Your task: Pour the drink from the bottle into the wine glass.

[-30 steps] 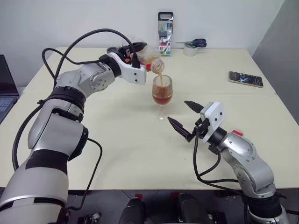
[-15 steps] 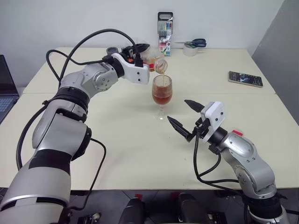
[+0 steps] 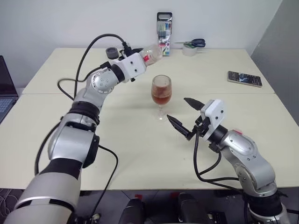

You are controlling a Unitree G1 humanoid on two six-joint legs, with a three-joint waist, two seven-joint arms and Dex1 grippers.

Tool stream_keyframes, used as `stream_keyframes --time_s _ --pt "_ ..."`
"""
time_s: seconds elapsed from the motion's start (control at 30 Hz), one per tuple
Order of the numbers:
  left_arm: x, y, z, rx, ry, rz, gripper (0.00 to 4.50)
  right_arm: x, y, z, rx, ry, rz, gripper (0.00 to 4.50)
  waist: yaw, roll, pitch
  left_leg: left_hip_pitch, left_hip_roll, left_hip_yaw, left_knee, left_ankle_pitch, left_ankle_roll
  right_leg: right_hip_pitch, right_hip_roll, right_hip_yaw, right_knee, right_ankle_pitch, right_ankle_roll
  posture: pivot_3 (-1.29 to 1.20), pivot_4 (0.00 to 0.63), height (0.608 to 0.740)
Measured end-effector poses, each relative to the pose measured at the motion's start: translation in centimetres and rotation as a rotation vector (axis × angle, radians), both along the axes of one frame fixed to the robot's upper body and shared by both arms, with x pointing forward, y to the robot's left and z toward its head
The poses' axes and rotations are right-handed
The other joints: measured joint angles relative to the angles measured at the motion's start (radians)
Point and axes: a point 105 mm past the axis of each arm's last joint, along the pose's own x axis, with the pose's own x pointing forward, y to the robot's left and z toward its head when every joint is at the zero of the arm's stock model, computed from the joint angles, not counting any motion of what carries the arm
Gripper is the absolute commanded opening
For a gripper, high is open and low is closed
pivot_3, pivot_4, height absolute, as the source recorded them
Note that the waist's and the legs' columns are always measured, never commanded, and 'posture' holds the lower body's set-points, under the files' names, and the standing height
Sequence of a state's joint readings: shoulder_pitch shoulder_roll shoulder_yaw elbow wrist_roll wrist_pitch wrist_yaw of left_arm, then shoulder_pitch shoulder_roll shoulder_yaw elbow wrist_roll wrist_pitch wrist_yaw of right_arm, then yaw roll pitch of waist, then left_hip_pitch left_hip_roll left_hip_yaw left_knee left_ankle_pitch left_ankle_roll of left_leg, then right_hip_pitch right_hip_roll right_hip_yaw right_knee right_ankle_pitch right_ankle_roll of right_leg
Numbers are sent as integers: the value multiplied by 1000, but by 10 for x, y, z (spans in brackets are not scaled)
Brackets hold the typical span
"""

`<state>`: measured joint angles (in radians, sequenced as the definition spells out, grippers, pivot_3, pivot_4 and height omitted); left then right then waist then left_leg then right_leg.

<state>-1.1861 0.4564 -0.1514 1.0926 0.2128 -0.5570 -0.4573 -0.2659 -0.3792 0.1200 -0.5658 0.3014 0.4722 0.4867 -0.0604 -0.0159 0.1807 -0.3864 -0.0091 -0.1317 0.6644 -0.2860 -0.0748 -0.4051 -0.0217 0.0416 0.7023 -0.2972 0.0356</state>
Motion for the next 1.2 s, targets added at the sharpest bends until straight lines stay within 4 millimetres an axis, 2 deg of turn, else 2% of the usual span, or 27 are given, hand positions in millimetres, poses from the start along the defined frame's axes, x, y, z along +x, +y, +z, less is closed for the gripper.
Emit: stream_keyframes --time_s 0.13,0.33,0.63,0.87,1.07,1.2 --pt "0 29 -22 -252 190 51 1740 -5 2 -5 -51 47 79 4500 -8 0 0 1 1 -1 0 0 0 0 0 0 2 0 0 0 150 740" --pt "-22 69 -65 -527 410 160 1740 -17 13 -1 -76 99 231 4500 -21 0 0 2 1 -2 1 0 0 0 0 0 5 0 0 0 150 740" --pt "-53 114 -91 -689 475 336 1740 -23 23 6 -110 95 340 4500 -16 -2 -2 4 1 -2 1 0 0 0 0 0 7 0 0 0 150 740" --pt "-65 122 -115 -718 514 398 1740 -23 29 4 -125 106 374 4500 4 -3 -2 3 1 -1 1 0 1 0 -1 1 6 0 0 0 150 740" --pt "-67 122 -119 -737 496 403 1740 -21 28 1 -127 118 370 4500 9 -4 -3 4 1 0 1 -1 1 0 -1 1 6 0 0 0 150 740" --pt "-70 123 -122 -735 483 400 3062 -22 29 0 -128 116 375 4500 8 -4 -3 4 1 0 1 -2 3 0 -1 1 5 0 0 0 150 740"
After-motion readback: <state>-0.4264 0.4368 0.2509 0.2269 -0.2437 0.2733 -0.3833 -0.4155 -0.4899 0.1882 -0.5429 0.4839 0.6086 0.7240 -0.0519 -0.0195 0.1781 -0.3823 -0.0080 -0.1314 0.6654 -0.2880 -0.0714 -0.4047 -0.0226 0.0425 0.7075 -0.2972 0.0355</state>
